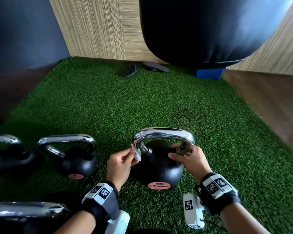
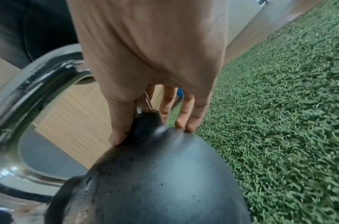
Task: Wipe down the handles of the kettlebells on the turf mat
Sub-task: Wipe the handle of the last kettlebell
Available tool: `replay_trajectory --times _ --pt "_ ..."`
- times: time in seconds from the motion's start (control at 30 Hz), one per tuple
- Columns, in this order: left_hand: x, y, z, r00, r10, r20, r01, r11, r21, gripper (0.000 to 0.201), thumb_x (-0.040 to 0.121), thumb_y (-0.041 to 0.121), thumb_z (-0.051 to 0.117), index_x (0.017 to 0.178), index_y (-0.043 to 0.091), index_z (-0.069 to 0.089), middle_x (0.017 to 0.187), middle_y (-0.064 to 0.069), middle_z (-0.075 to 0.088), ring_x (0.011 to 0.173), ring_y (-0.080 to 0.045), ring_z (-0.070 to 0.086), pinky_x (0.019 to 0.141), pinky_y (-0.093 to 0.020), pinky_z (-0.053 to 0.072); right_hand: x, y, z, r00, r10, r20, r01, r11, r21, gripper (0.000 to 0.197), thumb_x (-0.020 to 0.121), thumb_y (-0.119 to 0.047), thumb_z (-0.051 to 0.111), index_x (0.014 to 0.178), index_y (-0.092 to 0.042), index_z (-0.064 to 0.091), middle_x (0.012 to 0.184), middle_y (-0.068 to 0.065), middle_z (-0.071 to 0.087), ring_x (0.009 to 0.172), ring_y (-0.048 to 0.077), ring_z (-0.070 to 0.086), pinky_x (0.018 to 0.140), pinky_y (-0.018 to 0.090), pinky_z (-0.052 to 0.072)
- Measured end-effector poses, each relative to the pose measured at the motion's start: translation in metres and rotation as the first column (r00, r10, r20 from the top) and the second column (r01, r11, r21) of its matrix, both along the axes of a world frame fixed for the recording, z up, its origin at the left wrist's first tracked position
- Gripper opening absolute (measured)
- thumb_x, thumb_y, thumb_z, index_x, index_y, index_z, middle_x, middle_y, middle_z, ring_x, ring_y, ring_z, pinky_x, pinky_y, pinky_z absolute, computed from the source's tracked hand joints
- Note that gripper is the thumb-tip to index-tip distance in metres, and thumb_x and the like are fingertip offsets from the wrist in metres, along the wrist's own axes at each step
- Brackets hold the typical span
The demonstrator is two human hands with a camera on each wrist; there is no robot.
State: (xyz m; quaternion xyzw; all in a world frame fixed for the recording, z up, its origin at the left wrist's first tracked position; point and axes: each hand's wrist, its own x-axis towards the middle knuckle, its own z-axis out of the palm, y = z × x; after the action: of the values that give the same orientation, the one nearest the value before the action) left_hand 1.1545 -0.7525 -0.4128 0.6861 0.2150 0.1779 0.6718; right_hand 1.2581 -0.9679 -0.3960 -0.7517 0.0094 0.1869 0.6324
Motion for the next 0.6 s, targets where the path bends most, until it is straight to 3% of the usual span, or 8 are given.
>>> replay_trajectory --times 0.1,0.17,0.23,0.33,0.4,0.47,0.53,0.6 --pt "-0.003 0.001 0.002 1.000 -0.027 0.004 0.027 0.998 0.062 0.017 0.098 0.022 0.066 0.088 0.028 0.079 0.091 0.004 0.081 0.082 -0.014 0.078 0.068 -0.023 0.062 0.000 -0.002 -0.002 1.000 -0.007 -0.025 0.007 1.000 -0.009 0.080 0.072 -0.002 0.083 0.139 0.003 0.041 0.127 0.020 0.060 0.116 0.030 0.059 0.078 0.022 0.052" --pt "-0.006 0.002 0.004 0.998 -0.059 -0.004 0.058 0.961 0.270 0.025 0.093 0.044 0.068 0.081 0.026 0.080 0.079 0.011 0.079 0.073 -0.008 0.075 0.063 -0.018 0.057 -0.001 -0.002 -0.002 0.999 -0.028 -0.030 0.028 1.000 -0.015 0.082 0.072 -0.002 0.083 0.140 0.002 0.038 0.128 0.018 0.059 0.115 0.029 0.058 0.074 0.018 0.050" --pt "-0.005 0.003 0.007 1.000 -0.031 0.006 0.024 0.864 0.503 0.041 0.084 0.060 0.065 0.074 0.023 0.080 0.065 0.016 0.074 0.058 -0.005 0.069 0.048 -0.012 0.043 -0.003 -0.003 -0.001 0.999 -0.040 -0.025 0.039 0.999 -0.033 0.079 0.071 -0.001 0.084 0.137 0.005 0.041 0.126 0.019 0.060 0.113 0.029 0.061 0.070 0.013 0.049" --pt "0.005 0.004 0.011 0.999 0.006 0.046 -0.032 0.810 0.586 0.044 0.083 0.058 0.066 0.072 0.017 0.079 0.058 0.014 0.070 0.055 -0.002 0.065 0.044 -0.010 0.036 -0.007 -0.008 0.002 1.000 -0.019 0.013 0.020 0.997 -0.076 0.068 0.070 -0.002 0.085 0.123 0.001 0.042 0.110 0.007 0.062 0.096 0.015 0.061 0.070 0.012 0.048" --pt "0.012 0.002 0.012 0.999 0.023 0.040 -0.043 0.780 0.624 0.038 0.086 0.048 0.072 0.070 0.014 0.075 0.052 0.017 0.060 0.054 0.006 0.061 0.045 -0.007 0.035 -0.011 -0.016 0.001 0.999 0.000 0.042 0.007 0.989 -0.144 0.066 0.068 0.001 0.086 0.121 0.003 0.047 0.115 0.012 0.060 0.104 0.023 0.060 0.088 0.028 0.052" --pt "0.021 0.000 0.014 0.999 0.026 0.022 -0.034 0.757 0.652 0.033 0.089 0.040 0.075 0.070 0.013 0.073 0.052 0.018 0.055 0.046 0.003 0.055 0.045 -0.006 0.034 -0.019 -0.026 0.002 0.990 0.077 0.117 -0.043 0.963 -0.266 0.056 0.066 0.003 0.086 0.115 0.008 0.058 0.125 0.020 0.056 0.118 0.032 0.054 0.104 0.045 0.045" --pt "0.033 -0.003 0.018 1.000 0.013 -0.010 -0.003 0.750 0.661 0.035 0.090 0.040 0.074 0.070 0.012 0.072 0.057 0.014 0.058 0.047 -0.002 0.052 0.045 -0.011 0.034 -0.028 -0.038 0.008 0.953 0.203 0.227 -0.094 0.906 -0.413 0.035 0.068 0.003 0.085 0.099 0.000 0.068 0.121 0.013 0.058 0.119 0.029 0.051 0.102 0.044 0.045" --pt "0.049 -0.007 0.027 0.995 -0.003 -0.098 0.072 0.707 0.703 0.039 0.092 0.044 0.071 0.067 0.014 0.066 0.059 0.007 0.060 0.052 -0.016 0.052 0.047 -0.021 0.029 -0.035 -0.049 0.016 0.841 0.381 0.383 -0.147 0.843 -0.517 0.029 0.068 0.001 0.084 0.081 -0.019 0.069 0.102 -0.007 0.065 0.099 0.018 0.062 0.082 0.025 0.052"
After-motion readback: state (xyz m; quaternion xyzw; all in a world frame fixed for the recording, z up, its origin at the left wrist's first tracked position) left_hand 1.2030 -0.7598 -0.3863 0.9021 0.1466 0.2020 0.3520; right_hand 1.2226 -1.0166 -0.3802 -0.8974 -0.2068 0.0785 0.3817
